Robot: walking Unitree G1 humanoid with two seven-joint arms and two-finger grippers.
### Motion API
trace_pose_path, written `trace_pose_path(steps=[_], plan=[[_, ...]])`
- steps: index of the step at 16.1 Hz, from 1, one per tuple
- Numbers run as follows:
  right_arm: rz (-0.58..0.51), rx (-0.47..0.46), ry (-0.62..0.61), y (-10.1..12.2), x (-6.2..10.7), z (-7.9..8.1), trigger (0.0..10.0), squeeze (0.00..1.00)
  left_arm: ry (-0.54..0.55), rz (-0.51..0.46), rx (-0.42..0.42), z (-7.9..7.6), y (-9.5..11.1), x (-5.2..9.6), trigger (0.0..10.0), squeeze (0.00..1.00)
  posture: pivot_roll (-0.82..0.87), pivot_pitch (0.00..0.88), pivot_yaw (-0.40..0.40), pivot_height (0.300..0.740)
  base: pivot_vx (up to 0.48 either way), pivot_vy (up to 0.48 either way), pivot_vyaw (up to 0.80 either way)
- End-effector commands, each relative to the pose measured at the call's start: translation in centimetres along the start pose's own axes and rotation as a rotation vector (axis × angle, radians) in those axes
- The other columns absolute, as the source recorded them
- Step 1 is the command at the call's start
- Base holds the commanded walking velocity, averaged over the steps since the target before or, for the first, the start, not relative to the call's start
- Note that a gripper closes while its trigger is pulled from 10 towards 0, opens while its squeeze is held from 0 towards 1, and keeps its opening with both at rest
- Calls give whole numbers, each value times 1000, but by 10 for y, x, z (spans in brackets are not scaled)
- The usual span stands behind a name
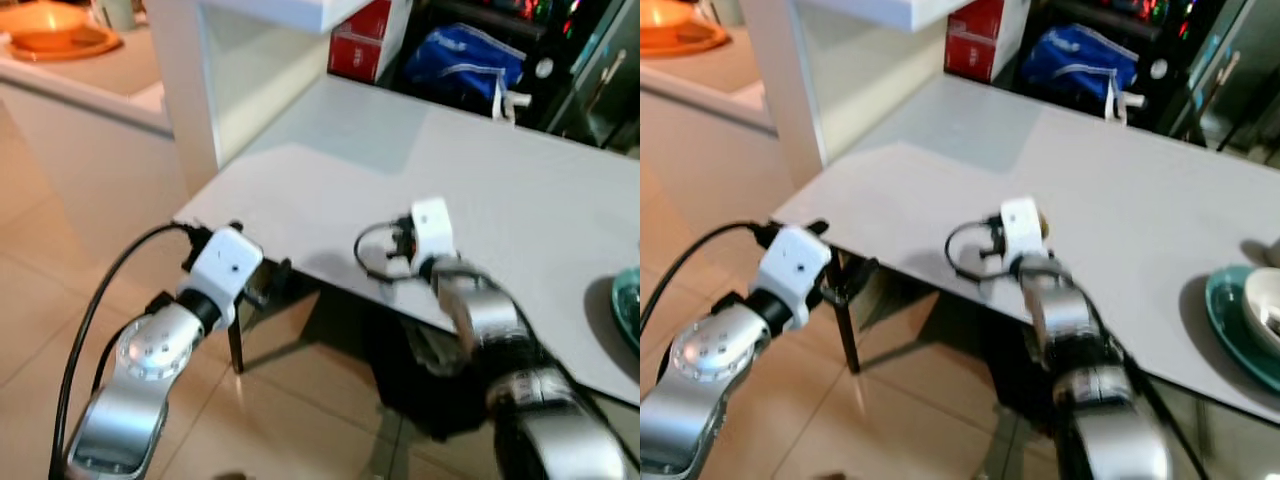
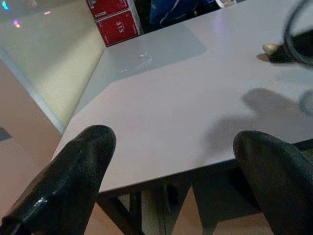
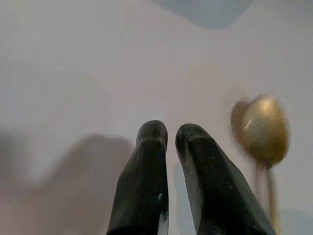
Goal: Setting the table
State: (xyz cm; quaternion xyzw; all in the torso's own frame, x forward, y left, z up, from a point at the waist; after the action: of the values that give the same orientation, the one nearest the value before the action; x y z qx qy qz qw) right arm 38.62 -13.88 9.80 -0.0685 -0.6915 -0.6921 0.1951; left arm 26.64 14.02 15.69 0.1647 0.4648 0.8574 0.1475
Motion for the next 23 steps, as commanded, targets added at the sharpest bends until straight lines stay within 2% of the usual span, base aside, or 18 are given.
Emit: trace_pose_path(steps=[1, 2, 3, 4, 7, 9, 10, 12, 15, 20, 21, 22, 23], plan=[[-57, -15, -31, 19, -1, -17, 10000, 0, -11, -9, -8, -2, 4, 3, 10000, 0, 80, 3, -117, 740, 0, 0, 0], [-68, -23, -24, 22, -1, -19, 10000, 0, -11, -8, -8, -2, 4, 3, 10000, 0, 77, 5, -117, 740, 0, 0, 0], [-87, -49, -33, 30, -1, -26, 10000, 475, -11, -4, -7, -3, 3, 4, 10000, 0, 77, 6, -117, 740, 0, 0, 0], [-97, -89, -37, 34, -1, -33, 10000, 1000, -13, -3, -4, -3, 3, 4, 10000, 0, 77, 7, -114, 740, 0, 0, 0], [-31, -151, -71, 21, 0, -53, 10000, 1000, -39, -12, -4, -6, 5, 2, 10000, 0, 78, 10, -102, 740, 0, 0, 0], [18, -168, -53, 13, 1, -57, 10000, 1000, -72, -32, 24, -7, 9, 3, 10000, 0, 79, 12, -100, 740, 0, 0, 0], [29, -162, -53, 11, 2, -60, 10000, 0, -118, -47, 54, -12, 12, 4, 10000, 0, 81, 16, -99, 740, 0, 0, 0], [66, -126, -37, 5, 2, -60, 10000, 0, -236, -57, 77, -26, 14, 11, 10000, 0, 84, 20, -97, 740, 0, 0, 0], [123, -71, -49, -4, 2, -59, 10000, 0, -357, -23, 88, -41, 10, 20, 10000, 0, 88, 25, -97, 740, 0, 0, 0], [181, -52, -53, -16, 2, -56, 10000, 0, -355, -4, 83, -36, 8, 22, 10000, 0, 101, 25, -95, 740, 0, 0, 0], [183, -73, -66, -17, 2, -56, 8314, 0, -355, -1, 81, -35, 8, 22, 10000, 0, 99, 22, -92, 740, 0, 0, 0], [186, -82, -72, -17, 3, -57, 8314, 0, -356, 0, 80, -35, 8, 22, 10000, 0, 99, 22, -92, 740, 0, 0, 0], [197, -83, -77, -19, 3, -57, 4078, 0, -357, 1, 79, -35, 8, 21, 10000, 0, 100, 20, -92, 740, 0, 0, 0]])
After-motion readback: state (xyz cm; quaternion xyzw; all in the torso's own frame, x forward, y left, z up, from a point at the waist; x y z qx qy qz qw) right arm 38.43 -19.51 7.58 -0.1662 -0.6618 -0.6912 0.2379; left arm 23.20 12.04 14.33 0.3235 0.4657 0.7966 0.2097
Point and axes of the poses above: a point about 5 cm out from each wrist's last joint towards the gripper, its own x axis pointing back from the gripper into the wrist, its own y axis along the axis of the wrist's last joint, z = x × y, the point moved 2 cm from there along -x, pointing out of the wrist towards the gripper, and after that the axes turned 8 degrees about -x, right-handed, at the moved point
